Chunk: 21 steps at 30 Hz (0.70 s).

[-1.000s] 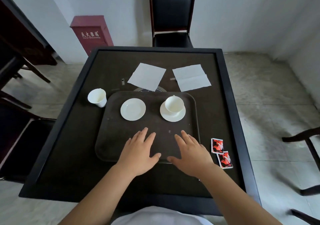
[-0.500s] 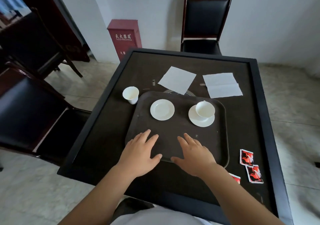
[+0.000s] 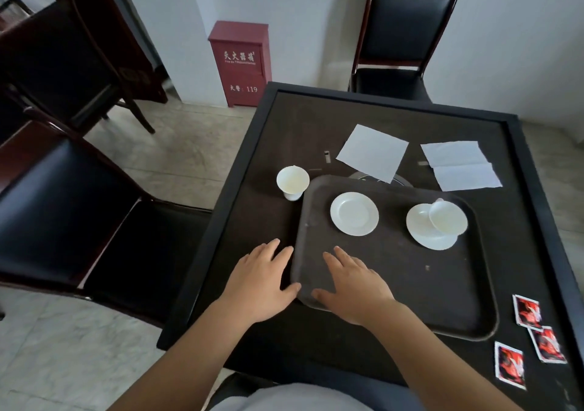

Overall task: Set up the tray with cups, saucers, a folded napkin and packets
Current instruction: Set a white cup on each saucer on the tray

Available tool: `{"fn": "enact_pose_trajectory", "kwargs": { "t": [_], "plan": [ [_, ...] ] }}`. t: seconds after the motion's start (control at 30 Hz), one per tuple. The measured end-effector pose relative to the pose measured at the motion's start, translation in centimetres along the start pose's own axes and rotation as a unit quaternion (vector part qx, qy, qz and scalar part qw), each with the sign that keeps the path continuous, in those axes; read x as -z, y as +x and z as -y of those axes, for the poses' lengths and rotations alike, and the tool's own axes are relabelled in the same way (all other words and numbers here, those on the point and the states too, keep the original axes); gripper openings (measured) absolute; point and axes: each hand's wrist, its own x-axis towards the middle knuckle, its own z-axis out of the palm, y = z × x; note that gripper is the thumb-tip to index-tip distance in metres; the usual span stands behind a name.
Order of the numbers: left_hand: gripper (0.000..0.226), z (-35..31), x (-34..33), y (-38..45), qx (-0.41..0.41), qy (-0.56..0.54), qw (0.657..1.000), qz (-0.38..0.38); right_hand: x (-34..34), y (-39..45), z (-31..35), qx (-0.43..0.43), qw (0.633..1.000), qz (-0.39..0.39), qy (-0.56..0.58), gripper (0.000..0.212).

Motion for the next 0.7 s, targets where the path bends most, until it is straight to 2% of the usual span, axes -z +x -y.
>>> {"fn": "enact_pose_trajectory", "kwargs": {
  "t": [0.17, 0.3, 0.7],
  "plan": [
    [0.076, 4.9, 0.9, 2.0, -0.026, -0.013, 0.999, 0.017, -0.1, 3.5, 4.3, -0.021, 1.000, 0.004, 0.021, 0.085],
    [0.074, 7.0, 1.6, 4.8, -0.049, -0.029, 0.998, 0.023, 0.3, 5.8, 6.4, -0.034, 0.998, -0.022, 0.048, 0.088],
    [0.076, 8.5, 2.6, 16.3, -0.060, -0.135, 0.989, 0.000, 4.7, 15.9, 4.5, -0.073, 0.980, -0.121, 0.138, 0.078]
  ]
}}
